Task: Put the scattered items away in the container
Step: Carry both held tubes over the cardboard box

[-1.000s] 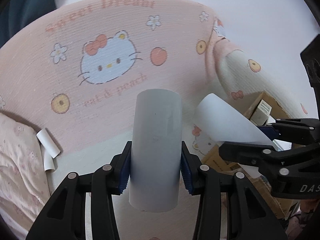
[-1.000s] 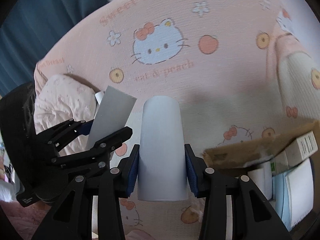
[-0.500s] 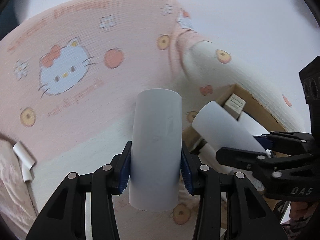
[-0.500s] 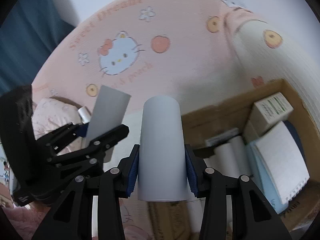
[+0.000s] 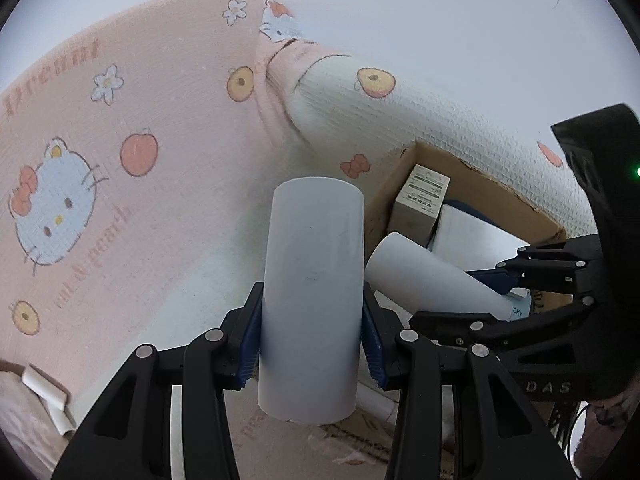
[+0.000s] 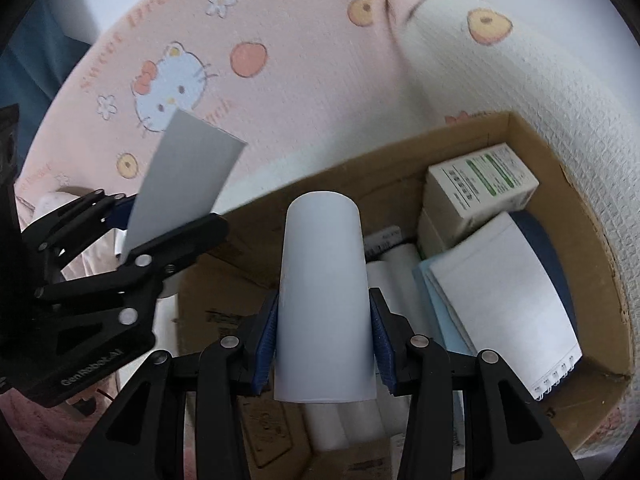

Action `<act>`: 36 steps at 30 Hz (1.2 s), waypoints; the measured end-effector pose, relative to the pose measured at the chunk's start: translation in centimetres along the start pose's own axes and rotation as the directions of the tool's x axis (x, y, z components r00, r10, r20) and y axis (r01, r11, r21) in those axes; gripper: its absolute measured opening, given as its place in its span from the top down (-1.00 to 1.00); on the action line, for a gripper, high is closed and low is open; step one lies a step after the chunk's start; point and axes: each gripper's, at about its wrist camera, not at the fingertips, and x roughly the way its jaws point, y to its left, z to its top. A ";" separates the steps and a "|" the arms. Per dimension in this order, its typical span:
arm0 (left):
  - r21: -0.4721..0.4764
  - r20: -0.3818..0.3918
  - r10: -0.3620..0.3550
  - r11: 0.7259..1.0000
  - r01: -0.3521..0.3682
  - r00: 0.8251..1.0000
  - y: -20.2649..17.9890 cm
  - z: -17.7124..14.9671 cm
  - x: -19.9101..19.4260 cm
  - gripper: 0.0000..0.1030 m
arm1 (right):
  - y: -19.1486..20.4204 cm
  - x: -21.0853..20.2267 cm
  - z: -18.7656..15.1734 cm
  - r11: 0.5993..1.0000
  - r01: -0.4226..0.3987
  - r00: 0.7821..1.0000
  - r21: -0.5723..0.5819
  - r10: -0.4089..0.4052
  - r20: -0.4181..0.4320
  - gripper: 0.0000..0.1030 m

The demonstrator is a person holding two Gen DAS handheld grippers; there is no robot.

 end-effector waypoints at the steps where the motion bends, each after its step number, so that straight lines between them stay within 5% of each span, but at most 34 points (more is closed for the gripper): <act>1: -0.016 -0.009 -0.018 1.000 0.018 1.000 0.2 -0.2 0.3 0.08 | -0.1 0.5 -0.1 1.000 0.006 1.000 -0.004 -0.006 -0.016 0.22; 5: -0.033 -0.016 -0.067 0.997 0.066 0.998 1.0 -0.2 0.3 0.08 | 0.1 4.1 -0.5 0.997 0.064 0.989 -0.048 -0.070 -0.129 0.22; 9: -0.038 0.020 -0.009 0.999 0.010 1.000 2.1 -0.1 -0.4 0.08 | 1.4 6.6 -1.0 0.978 0.139 0.968 -0.157 -0.168 -0.189 0.22; 21: -0.094 0.007 -0.033 0.995 0.033 0.999 3.9 -0.3 0.1 0.08 | 2.5 10.1 -1.2 0.970 0.065 0.934 -0.236 -0.142 -0.327 0.22; 36: -0.132 -0.021 -0.032 0.991 0.029 0.999 4.5 -0.4 0.5 0.08 | 2.4 10.8 -1.1 0.950 0.034 0.904 -0.309 -0.161 -0.396 0.22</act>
